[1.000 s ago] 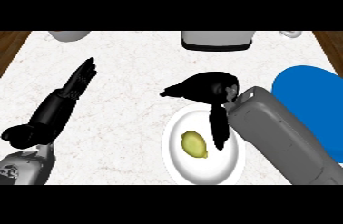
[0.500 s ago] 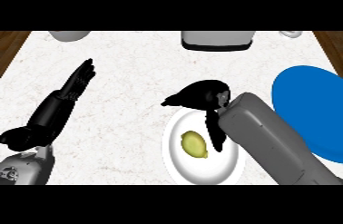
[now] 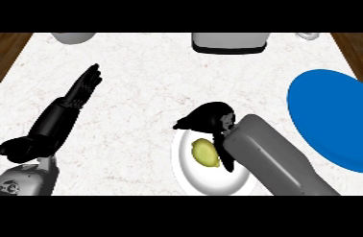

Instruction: Pick the lemon from the plate and place it in the plate

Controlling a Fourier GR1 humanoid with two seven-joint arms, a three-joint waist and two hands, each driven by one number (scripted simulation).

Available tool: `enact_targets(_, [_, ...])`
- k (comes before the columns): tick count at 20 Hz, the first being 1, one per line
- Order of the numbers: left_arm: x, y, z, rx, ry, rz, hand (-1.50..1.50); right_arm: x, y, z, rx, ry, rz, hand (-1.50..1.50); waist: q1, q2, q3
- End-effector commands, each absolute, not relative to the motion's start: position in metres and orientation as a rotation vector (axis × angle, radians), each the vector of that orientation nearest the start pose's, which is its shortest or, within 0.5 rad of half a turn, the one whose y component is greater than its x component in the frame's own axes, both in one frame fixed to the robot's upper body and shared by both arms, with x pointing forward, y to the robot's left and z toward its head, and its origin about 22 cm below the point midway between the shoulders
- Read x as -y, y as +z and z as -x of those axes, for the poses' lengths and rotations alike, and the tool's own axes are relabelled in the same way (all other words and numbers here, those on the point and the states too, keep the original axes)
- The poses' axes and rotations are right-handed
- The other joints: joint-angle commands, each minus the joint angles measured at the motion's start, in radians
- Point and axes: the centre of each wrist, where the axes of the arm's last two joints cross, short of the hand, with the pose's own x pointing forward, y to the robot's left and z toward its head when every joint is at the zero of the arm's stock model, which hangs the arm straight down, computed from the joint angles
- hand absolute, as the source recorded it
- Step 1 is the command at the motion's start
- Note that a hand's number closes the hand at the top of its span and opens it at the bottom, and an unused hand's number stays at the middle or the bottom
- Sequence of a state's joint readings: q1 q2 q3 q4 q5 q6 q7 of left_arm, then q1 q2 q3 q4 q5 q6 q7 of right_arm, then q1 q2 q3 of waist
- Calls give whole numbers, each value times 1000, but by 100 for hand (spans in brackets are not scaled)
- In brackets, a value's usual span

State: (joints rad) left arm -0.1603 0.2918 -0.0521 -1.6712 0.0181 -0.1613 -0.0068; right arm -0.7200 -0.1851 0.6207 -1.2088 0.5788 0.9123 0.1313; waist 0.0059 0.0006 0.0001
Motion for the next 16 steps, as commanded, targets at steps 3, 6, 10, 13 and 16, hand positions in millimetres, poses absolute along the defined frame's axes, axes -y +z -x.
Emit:
enact_targets(3, [-274, 81, -276, 1783, -457, -21, 0, 78, 59, -335, 849, 2103, -16, -150, 1, 0, 0])
enact_targets(6, [-270, 79, -280, 1762, -440, -31, 0, 75, 38, -325, 786, 2133, -8, -150, 1, 1, 0])
enact_targets(10, [-270, 93, -276, 1783, -469, -20, 0, 73, 18, -315, 786, 2166, -12, -150, 1, 1, 0])
enact_targets(13, [-282, 72, -275, 1764, -444, -22, 0, 76, 23, -323, 791, 2156, 27, -150, 0, 1, 0])
enact_targets(16, [-248, 85, -290, 1775, -462, -19, 0, 66, 22, -321, 833, 2173, 29, -150, -3, 1, 0])
